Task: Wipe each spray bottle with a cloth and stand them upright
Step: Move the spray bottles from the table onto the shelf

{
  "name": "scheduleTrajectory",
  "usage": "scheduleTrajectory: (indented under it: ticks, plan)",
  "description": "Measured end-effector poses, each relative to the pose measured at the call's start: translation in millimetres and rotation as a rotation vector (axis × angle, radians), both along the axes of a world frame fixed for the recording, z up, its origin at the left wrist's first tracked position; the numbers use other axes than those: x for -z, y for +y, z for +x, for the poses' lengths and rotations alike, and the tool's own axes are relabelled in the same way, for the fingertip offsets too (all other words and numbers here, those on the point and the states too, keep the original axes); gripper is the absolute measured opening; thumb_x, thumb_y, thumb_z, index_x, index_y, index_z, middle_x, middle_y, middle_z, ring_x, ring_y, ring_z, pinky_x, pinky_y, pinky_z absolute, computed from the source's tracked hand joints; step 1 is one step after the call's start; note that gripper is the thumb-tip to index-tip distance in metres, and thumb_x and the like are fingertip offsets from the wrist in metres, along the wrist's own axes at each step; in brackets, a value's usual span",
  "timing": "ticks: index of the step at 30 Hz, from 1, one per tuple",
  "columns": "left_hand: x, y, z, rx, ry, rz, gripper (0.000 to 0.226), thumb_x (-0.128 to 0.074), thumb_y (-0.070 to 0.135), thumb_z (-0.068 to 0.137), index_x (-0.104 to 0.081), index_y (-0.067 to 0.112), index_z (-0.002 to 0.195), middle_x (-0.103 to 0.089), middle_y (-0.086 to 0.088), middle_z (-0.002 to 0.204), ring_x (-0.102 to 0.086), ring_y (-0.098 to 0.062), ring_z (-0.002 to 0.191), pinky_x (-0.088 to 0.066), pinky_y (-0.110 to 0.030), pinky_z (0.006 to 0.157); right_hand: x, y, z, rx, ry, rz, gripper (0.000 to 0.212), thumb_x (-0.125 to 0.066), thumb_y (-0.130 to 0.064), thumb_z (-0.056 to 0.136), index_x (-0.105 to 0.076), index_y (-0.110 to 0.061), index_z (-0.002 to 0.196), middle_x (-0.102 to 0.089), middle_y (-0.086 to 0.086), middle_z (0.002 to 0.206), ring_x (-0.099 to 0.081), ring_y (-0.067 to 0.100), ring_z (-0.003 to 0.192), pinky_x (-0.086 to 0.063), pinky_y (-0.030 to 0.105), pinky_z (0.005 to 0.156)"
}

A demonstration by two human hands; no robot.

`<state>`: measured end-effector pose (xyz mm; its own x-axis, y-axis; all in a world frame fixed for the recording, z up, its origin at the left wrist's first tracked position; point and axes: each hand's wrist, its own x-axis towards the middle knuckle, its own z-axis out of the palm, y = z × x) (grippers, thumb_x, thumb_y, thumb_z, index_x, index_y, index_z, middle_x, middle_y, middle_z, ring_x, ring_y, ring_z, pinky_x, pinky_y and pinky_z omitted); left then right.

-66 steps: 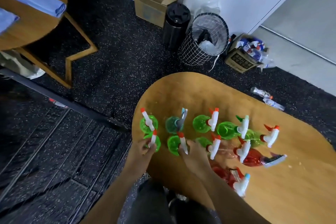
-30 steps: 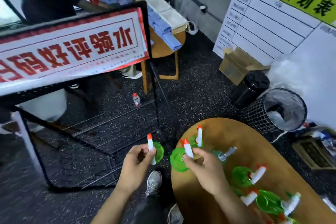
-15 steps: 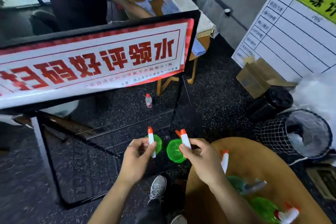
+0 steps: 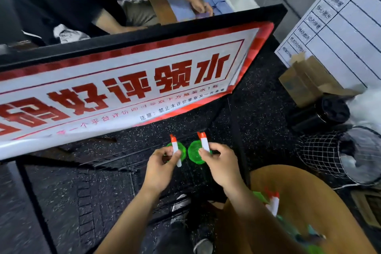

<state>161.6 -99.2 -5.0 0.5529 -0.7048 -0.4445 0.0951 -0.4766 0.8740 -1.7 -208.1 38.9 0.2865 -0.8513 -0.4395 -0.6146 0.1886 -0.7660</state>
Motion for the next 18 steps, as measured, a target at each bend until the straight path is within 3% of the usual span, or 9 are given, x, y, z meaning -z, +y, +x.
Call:
scheduleTrajectory:
  ticks: [4, 9, 12, 18]
  plan:
    - [11, -20, 4, 0.007, -0.001, 0.033, 0.029, -0.074, 0.032, 0.099, -0.069, 0.007, 0.085, -0.067, 0.003, 0.079, -0.059, -0.014, 0.076, -0.045, -0.036, 0.077, 16, -16, 17, 0.038, 0.004, 0.02, 0.061, -0.067, -0.066, 0.076, -0.075, -0.024, 0.12, -0.073, -0.001, 0.108, -0.072, 0.013, 0.092, -0.06, 0.042, 0.087]
    - [12, -39, 3, 0.011, 0.039, 0.066, 0.031, -0.072, 0.031, 0.1, -0.068, 0.005, 0.084, -0.059, 0.008, 0.073, -0.051, -0.008, 0.066, -0.04, -0.028, 0.068, 22, -34, 29, 0.081, 0.087, -0.006, 0.029, -0.075, -0.039, 0.093, -0.077, -0.021, 0.115, -0.073, -0.005, 0.1, -0.069, 0.015, 0.085, -0.059, 0.041, 0.082]
    - [8, -47, 2, 0.007, 0.051, 0.06, 0.025, -0.07, 0.027, 0.102, -0.071, 0.013, 0.08, -0.063, 0.008, 0.07, -0.054, -0.003, 0.062, -0.04, -0.019, 0.062, 24, -42, 33, 0.1, 0.125, -0.021, 0.026, -0.075, -0.033, 0.095, -0.077, -0.017, 0.116, -0.07, -0.001, 0.105, -0.066, 0.016, 0.085, -0.054, 0.034, 0.079]
    - [9, -53, 0, 0.02, 0.061, 0.066, 0.028, -0.07, 0.029, 0.101, -0.07, 0.004, 0.089, -0.061, 0.007, 0.072, -0.05, 0.002, 0.057, -0.039, -0.02, 0.061, 27, -49, 41, 0.139, 0.156, -0.017, 0.026, -0.075, -0.033, 0.096, -0.077, -0.016, 0.115, -0.074, 0.001, 0.104, -0.067, 0.017, 0.084, -0.057, 0.039, 0.081]
